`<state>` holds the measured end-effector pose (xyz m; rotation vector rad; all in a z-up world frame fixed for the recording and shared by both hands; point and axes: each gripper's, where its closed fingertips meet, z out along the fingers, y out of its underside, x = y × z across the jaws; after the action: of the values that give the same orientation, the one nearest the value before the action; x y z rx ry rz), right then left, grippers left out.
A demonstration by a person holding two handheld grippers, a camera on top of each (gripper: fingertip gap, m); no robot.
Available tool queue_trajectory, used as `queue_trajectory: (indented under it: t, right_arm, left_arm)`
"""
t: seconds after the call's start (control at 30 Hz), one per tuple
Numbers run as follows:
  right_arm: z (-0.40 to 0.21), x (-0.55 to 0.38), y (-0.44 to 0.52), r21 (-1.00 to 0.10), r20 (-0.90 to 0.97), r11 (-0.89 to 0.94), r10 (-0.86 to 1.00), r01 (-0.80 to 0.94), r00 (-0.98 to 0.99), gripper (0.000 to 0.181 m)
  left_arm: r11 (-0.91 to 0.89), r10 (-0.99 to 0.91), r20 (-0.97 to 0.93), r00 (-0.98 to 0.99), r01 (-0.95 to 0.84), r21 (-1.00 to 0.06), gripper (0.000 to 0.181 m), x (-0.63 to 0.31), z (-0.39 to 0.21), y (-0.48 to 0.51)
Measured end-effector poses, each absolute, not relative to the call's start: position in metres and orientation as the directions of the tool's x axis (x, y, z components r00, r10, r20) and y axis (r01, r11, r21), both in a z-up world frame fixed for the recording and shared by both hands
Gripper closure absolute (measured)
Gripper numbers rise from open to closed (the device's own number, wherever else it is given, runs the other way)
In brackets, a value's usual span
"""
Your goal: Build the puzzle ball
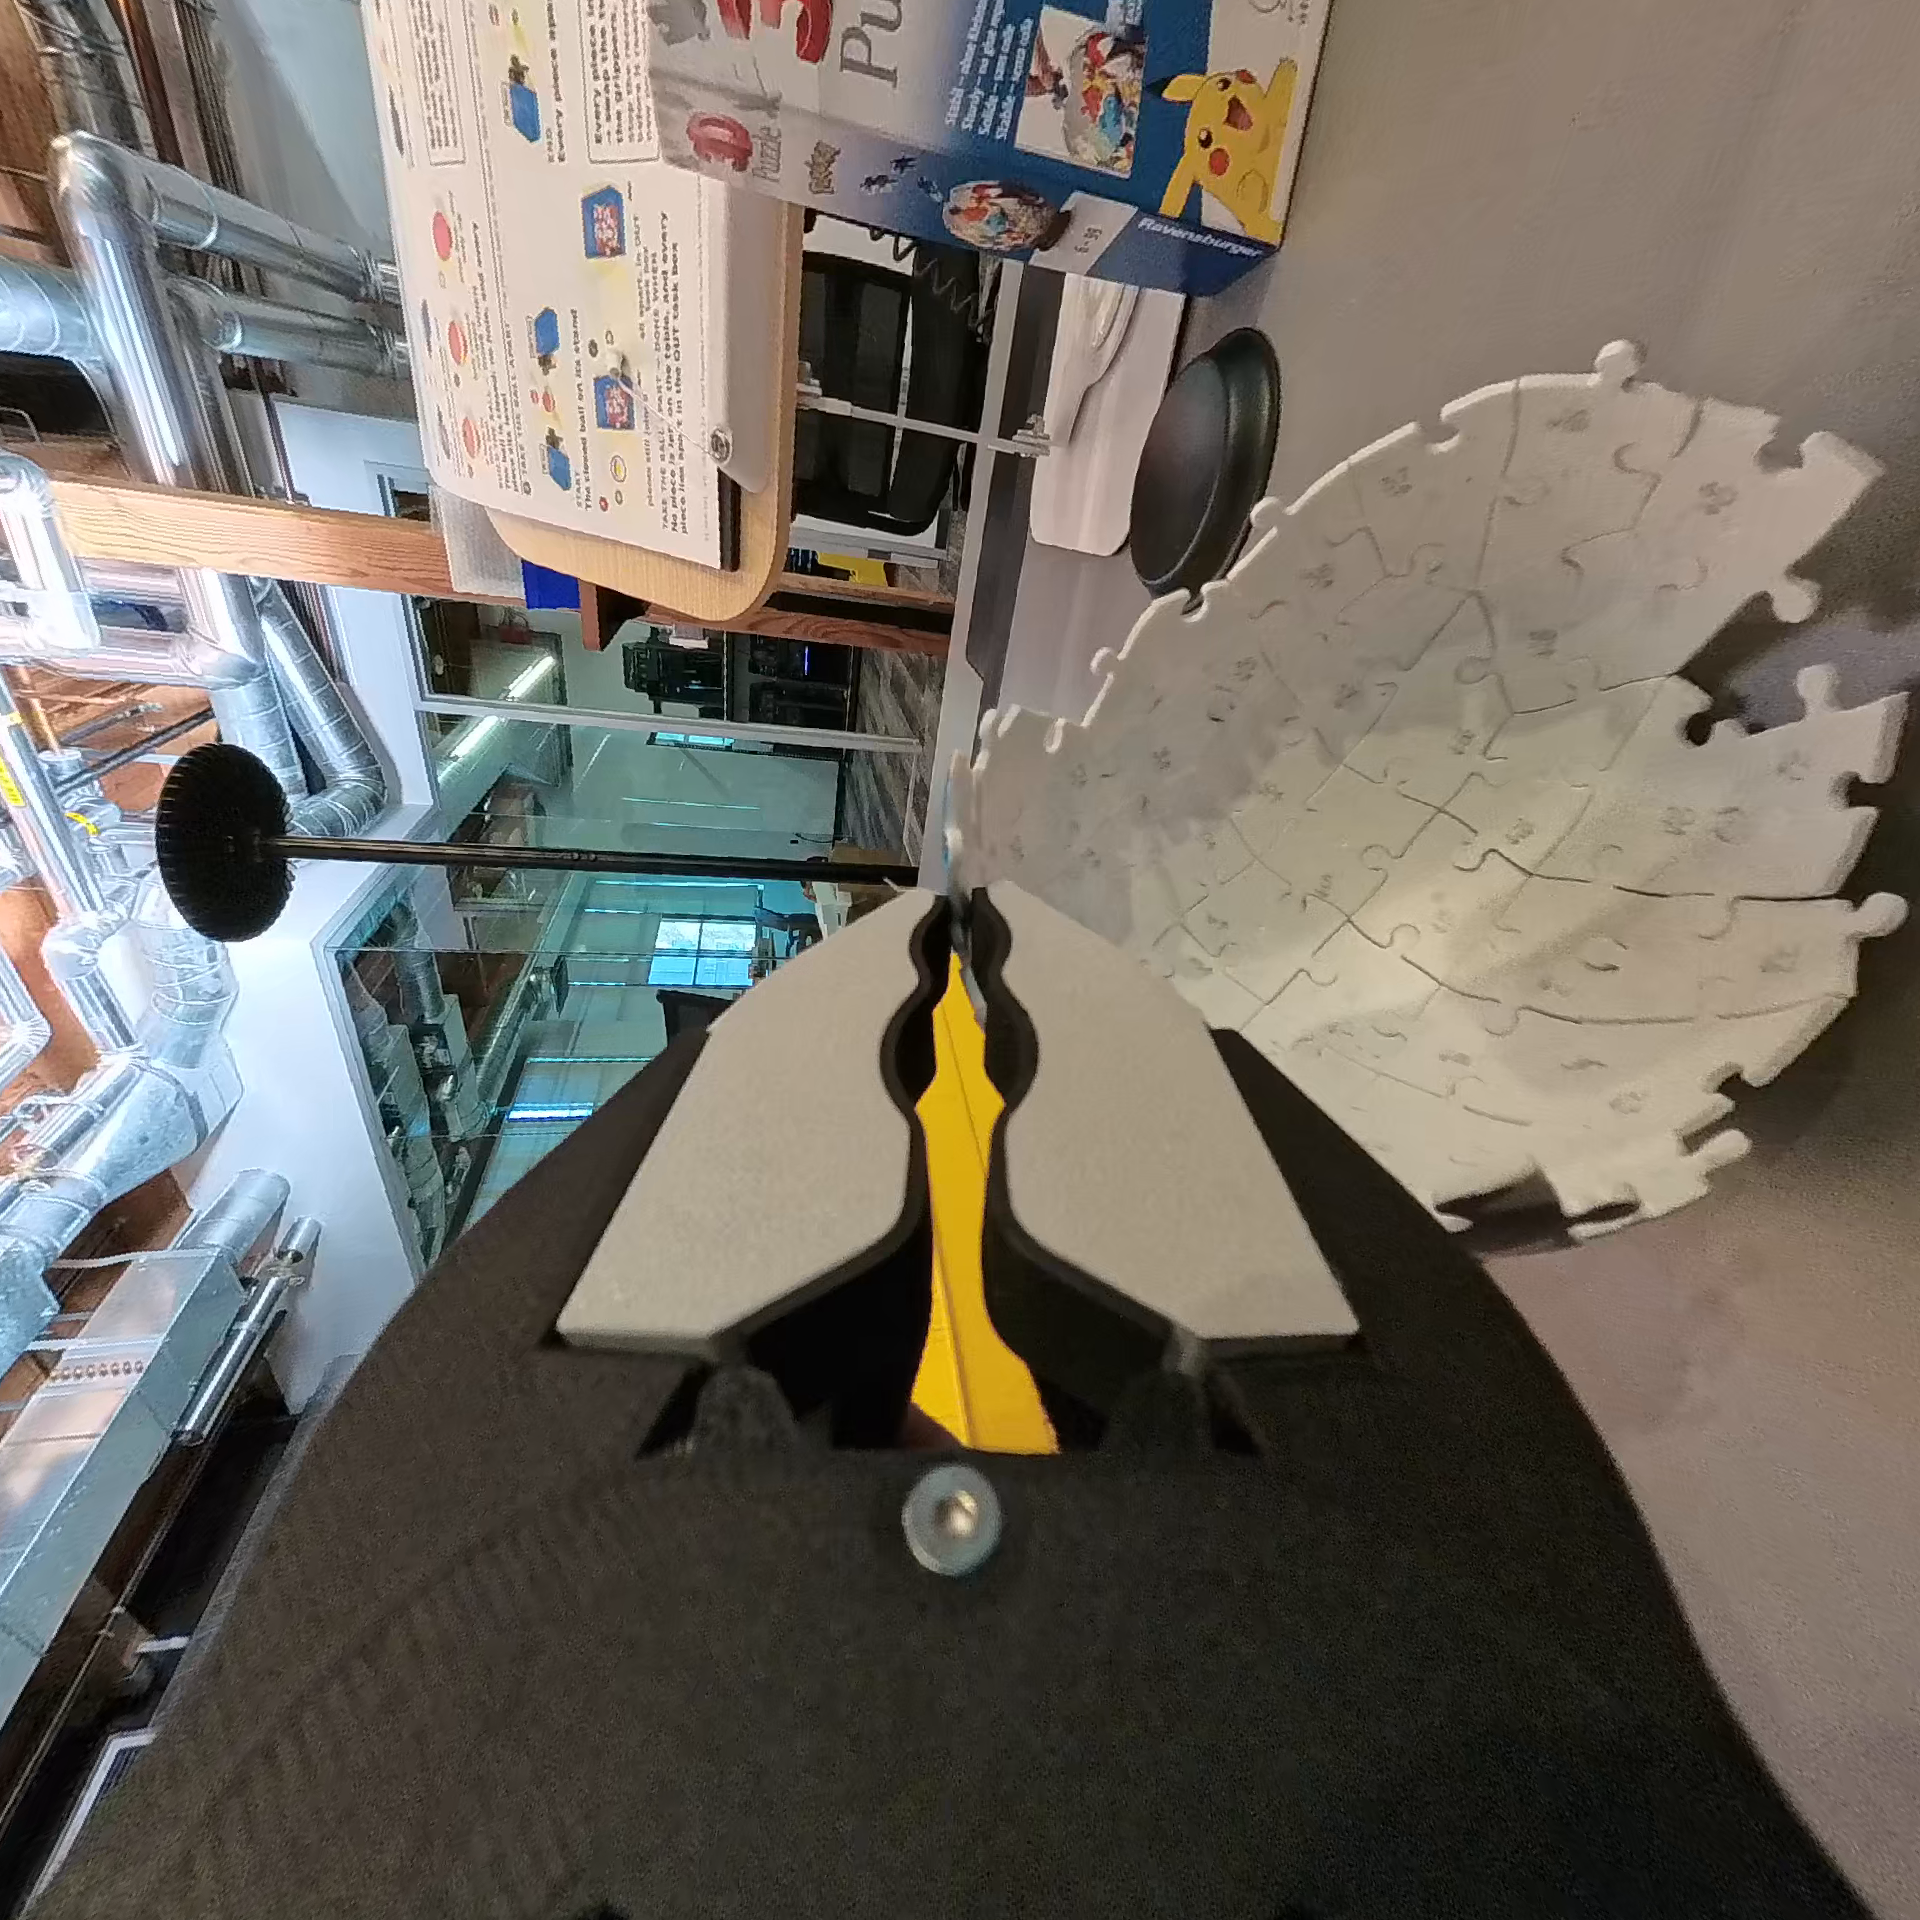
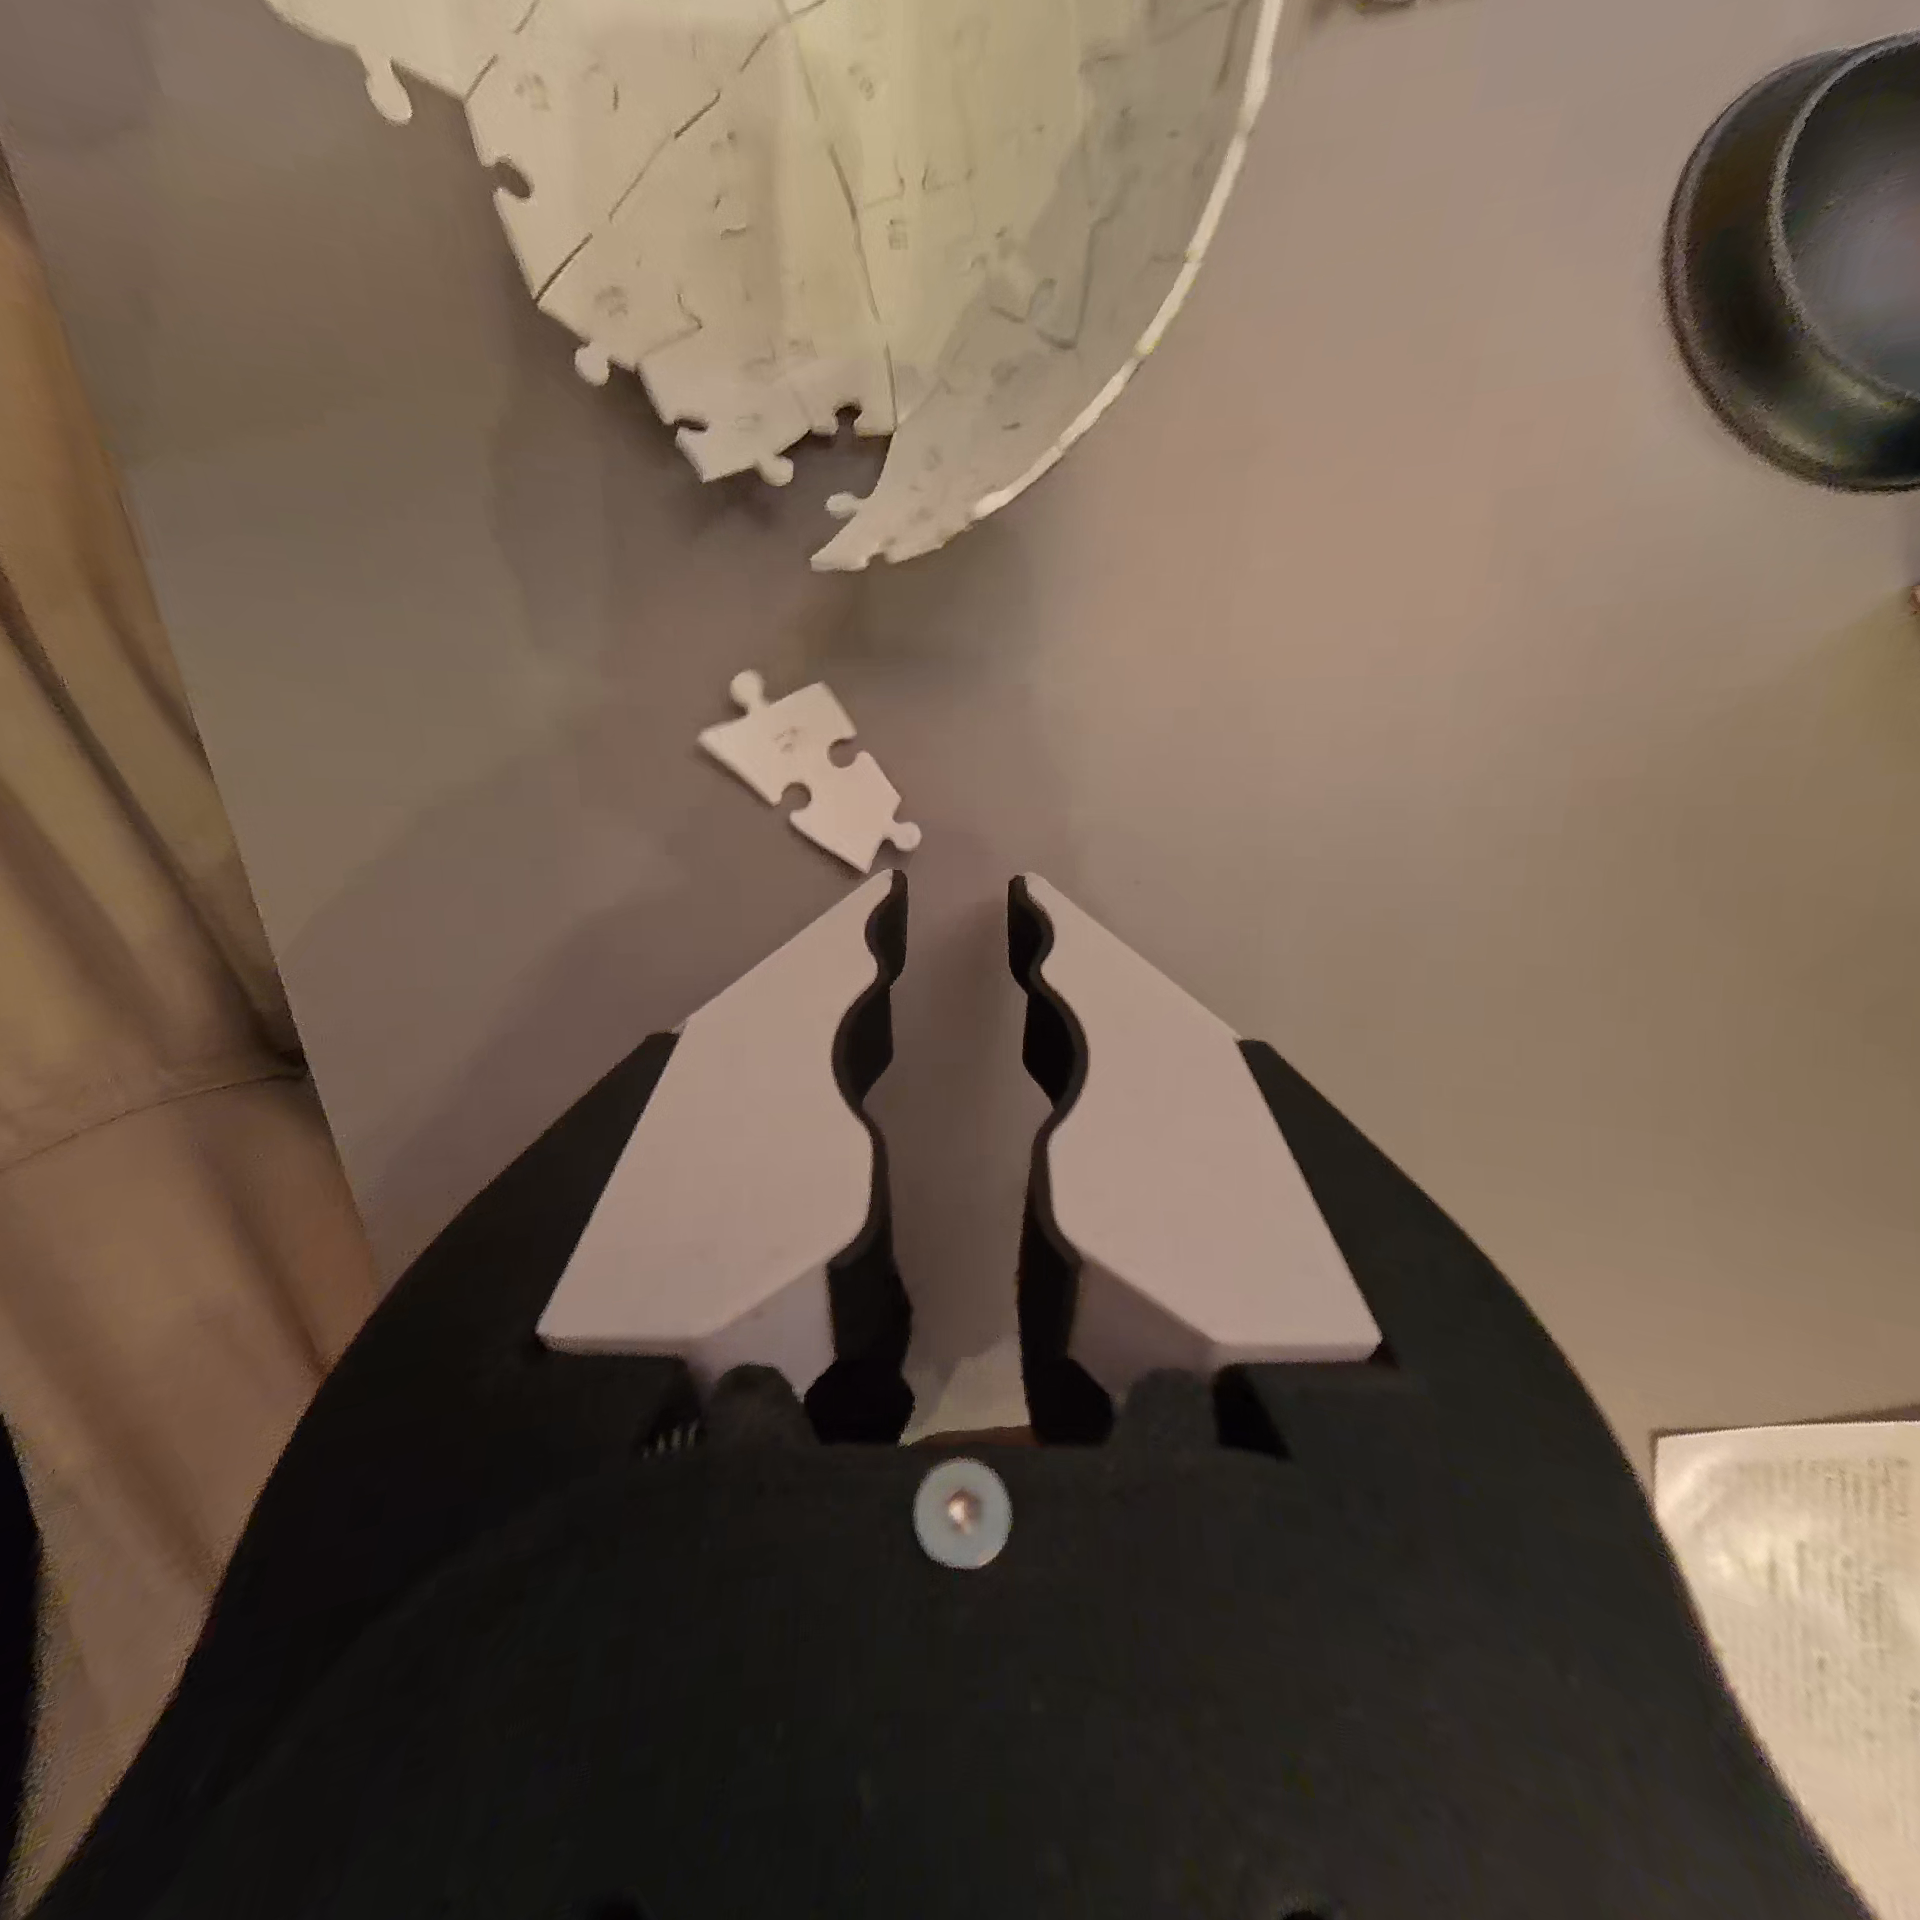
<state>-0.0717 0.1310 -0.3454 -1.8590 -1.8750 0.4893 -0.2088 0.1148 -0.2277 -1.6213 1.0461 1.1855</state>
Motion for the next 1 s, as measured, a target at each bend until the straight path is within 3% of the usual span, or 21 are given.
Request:
queue_trajectory:
  t: [0.3,0.53,1.0]
  right_arm:
    - [-0.346,-0.074,0.104,-0.565,-0.105,-0.177,0.984,0.806,0.142,0.147]
    - [-0.350,-0.083,0.108,-0.603,0.005,-0.146,0.983,0.784,0.186,0.157]
    - [-0.330,-0.091,0.101,-0.676,0.015,-0.124,0.983,0.727,0.181,0.158]
  left_arm:
    - [-0.299,-0.139,-0.967,0.214,-0.940,-0.165,0.178,-0.212,-0.228,0.118]
    - [-0.298,-0.139,-0.966,0.217,-0.940,-0.168,0.178,-0.212,-0.228,0.117]
    - [-0.292,-0.139,-0.972,0.188,-0.946,-0.141,0.178,-0.204,-0.227,0.121]
